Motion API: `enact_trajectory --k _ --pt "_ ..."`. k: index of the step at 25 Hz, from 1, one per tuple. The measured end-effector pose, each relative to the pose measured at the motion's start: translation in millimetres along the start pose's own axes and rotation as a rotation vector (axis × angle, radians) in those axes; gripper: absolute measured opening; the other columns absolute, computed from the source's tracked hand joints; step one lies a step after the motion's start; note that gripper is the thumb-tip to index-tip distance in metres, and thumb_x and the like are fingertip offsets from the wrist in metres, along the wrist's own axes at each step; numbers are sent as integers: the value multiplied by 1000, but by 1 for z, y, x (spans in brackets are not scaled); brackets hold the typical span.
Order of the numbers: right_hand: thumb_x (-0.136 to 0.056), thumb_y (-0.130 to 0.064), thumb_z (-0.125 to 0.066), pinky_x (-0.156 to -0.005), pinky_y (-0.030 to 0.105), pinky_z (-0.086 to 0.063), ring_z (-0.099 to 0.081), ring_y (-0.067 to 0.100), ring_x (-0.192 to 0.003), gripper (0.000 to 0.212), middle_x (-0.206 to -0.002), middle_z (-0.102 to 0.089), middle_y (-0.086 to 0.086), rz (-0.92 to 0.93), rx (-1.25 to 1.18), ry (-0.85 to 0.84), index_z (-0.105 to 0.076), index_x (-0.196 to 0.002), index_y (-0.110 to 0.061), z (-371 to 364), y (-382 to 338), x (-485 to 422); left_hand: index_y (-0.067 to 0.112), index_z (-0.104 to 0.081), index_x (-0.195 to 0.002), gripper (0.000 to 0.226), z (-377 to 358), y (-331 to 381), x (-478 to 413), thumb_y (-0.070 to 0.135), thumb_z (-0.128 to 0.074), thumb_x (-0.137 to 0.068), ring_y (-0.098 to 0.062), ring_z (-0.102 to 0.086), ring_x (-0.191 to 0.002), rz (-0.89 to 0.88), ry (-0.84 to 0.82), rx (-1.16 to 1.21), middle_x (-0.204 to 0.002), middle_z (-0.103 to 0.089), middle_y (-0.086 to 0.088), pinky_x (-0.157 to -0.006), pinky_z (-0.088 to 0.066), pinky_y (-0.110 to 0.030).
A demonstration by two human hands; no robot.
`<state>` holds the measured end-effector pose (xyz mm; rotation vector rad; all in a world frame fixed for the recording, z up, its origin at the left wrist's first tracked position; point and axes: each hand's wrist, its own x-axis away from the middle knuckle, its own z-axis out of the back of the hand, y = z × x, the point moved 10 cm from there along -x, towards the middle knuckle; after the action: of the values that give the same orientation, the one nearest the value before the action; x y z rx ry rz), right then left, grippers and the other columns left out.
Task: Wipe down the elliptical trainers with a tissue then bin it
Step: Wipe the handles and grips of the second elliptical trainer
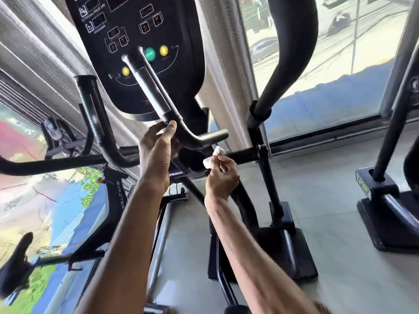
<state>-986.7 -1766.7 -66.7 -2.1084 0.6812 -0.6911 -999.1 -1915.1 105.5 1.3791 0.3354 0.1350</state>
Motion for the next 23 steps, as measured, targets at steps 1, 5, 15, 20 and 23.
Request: enact_trajectory --k 1,5,15,20,23 --pt "-88 -4 -75 -94 35 -58 -72 14 -98 3 -103 -75 10 -135 -106 7 -74 -91 -3 -3 12 0 19 -75 -109 19 0 1 1 33 -70 -96 -21 -75 -104 -6 5 -11 -101 -78 0 -91 -61 -40" --pt "-91 -13 -74 -96 33 -56 -70 15 -106 7 -106 -75 3 3 -181 -87 -76 -96 -15 -28 -23 13 22 -74 -104 11 1 2 2 29 -67 -99 -17 -74 -101 -19 47 2 -99 -77 2 -77 -60 -27" --pt "-90 -11 -74 -82 16 -54 -68 -2 -84 14 -95 -72 -8 293 214 -336 -80 -102 -6 -41 -54 -29 24 -72 -97 10 -3 9 9 24 -63 -103 -7 -75 -87 -39 53 -27 -81 -77 12 -85 -60 -30" --pt "-93 -16 -71 -73 13 -48 -68 9 -81 11 -96 -76 -1 563 673 -603 -81 -95 -14 -78 -81 -48 18 -73 -108 11 -1 5 9 23 -65 -102 -11 -74 -97 -39 45 5 -95 -76 6 -84 -60 -27" --pt "-92 -17 -73 -73 11 -46 -67 9 -82 10 -99 -77 0 608 776 -825 -81 -96 -13 -101 -95 -46 13 -71 -116 18 -1 2 9 23 -65 -102 -15 -73 -107 -39 38 27 -95 -76 8 -90 -61 -30"
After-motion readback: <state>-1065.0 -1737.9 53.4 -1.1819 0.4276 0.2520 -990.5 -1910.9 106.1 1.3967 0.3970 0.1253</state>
